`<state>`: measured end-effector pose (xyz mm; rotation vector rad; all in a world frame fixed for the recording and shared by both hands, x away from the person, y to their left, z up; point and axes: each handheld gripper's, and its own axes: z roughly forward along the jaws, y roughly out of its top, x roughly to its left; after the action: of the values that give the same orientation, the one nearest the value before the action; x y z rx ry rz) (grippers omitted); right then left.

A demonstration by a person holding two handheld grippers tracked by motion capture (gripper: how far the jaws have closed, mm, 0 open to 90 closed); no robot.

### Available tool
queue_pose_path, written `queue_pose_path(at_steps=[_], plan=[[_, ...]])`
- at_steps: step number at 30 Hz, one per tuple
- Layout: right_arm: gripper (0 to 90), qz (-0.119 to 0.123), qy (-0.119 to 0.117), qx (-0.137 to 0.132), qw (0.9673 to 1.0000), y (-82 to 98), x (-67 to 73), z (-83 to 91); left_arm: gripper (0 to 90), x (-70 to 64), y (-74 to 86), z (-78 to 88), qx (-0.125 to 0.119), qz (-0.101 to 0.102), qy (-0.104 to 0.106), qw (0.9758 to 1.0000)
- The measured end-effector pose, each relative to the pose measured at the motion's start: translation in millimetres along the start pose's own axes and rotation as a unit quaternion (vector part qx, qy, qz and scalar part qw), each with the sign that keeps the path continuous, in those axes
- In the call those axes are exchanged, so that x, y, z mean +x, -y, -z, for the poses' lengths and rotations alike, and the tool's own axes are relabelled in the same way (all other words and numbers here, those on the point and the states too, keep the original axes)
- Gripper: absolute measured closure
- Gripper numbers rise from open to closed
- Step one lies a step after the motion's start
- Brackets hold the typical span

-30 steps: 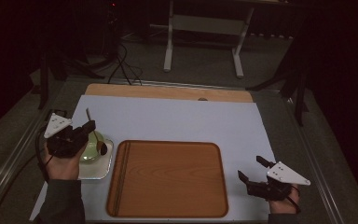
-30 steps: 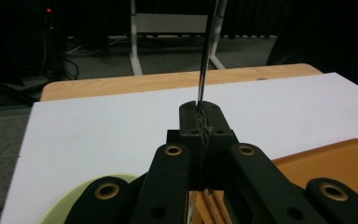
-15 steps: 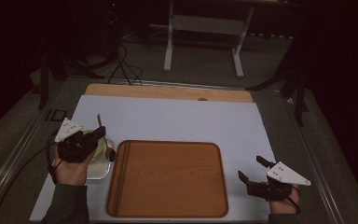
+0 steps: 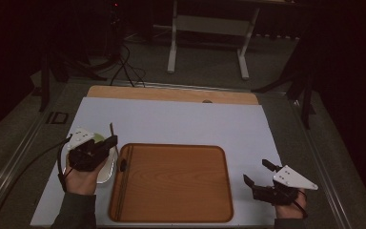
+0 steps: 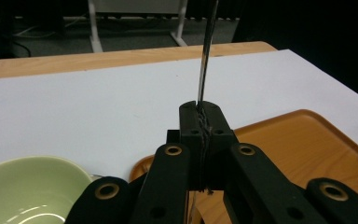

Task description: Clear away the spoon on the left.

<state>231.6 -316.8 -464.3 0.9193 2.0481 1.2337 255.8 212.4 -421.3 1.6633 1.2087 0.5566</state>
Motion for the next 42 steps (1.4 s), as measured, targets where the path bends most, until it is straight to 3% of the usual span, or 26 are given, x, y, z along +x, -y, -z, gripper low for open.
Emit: queue_pose_path(at_steps=[20, 29, 42], plan=[[14.5, 0.000, -0.001, 0.000, 1.0000, -0.1, 0.3, -0.2, 89.9, -18.3, 22.2, -11.5, 0.032, 0.005, 0.033, 0.9989], [14.5, 0.003, -0.002, 0.000, 1.0000, -0.3, 0.4, -0.5, 89.7, -23.5, 37.6, -27.3, 0.071, 0.010, 0.051, 0.9961], [14.5, 0.002, -0.003, 0.001, 1.0000, -0.4, 0.8, -0.6, 87.4, -27.3, 54.3, -47.6, 0.098, 0.029, 0.060, 0.9929]])
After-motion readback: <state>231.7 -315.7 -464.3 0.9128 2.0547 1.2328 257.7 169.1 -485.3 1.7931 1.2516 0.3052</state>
